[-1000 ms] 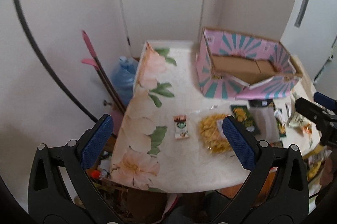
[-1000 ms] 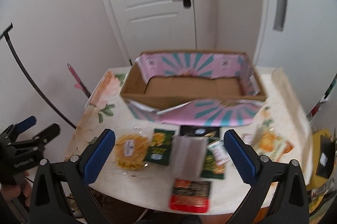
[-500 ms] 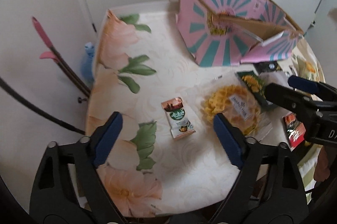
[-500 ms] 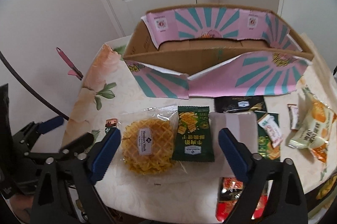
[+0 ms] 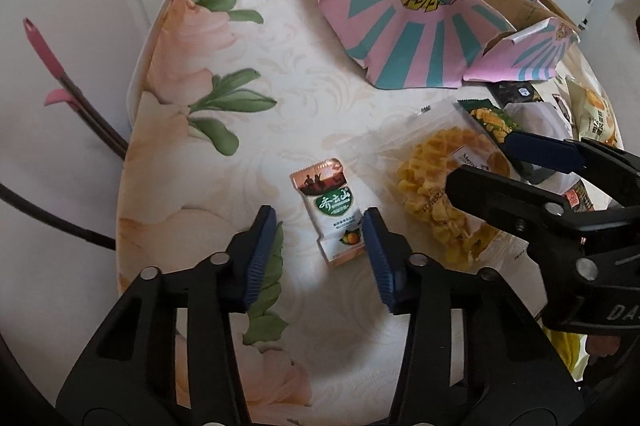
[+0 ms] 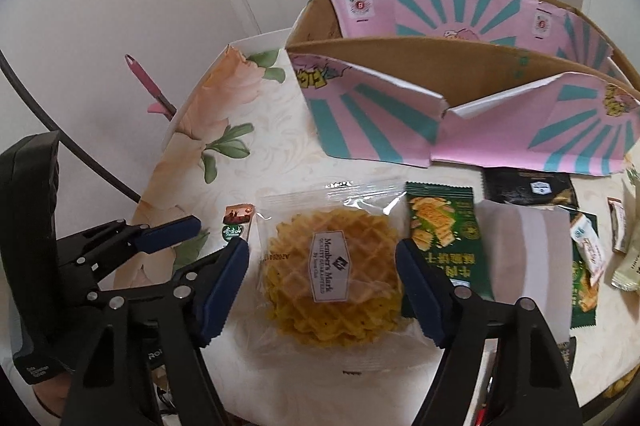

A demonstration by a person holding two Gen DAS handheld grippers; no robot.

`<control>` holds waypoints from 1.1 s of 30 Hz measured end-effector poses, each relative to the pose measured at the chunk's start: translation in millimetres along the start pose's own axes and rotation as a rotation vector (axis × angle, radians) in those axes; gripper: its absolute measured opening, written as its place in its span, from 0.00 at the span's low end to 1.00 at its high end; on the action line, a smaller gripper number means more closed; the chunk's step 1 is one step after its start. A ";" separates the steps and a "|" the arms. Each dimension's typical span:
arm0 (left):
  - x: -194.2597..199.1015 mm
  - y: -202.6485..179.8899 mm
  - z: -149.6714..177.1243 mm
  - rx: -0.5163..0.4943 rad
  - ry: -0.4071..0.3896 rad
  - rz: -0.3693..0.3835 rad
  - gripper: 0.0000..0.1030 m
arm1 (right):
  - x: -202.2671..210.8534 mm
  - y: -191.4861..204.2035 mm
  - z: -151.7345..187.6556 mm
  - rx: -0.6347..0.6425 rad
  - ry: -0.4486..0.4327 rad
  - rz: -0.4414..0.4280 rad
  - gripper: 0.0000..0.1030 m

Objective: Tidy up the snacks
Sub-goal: 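Move the left tool to the small juice carton while the right tool moves to the waffle packet, then close the left gripper on the juice carton while the right gripper closes on the waffle packet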

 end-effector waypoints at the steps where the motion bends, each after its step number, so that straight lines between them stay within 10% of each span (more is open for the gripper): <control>1: -1.0 -0.6 1.0 0.000 0.002 0.005 0.35 | -2.0 0.0 0.2 0.001 0.003 0.001 0.70; 33: -12.3 -2.0 -16.8 0.029 0.075 0.003 0.37 | -17.7 -9.1 9.7 0.048 0.095 -0.019 0.71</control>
Point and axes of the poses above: each gripper's, at about its wrist camera, not at the fingertips, and x roughly against the way its jaws point, y to its left, z to its underside, the point moved 8 cm from there along -x, roughly the way its jaws point, and after that the axes turned 4 degrees about -x, right-handed, at the moved point
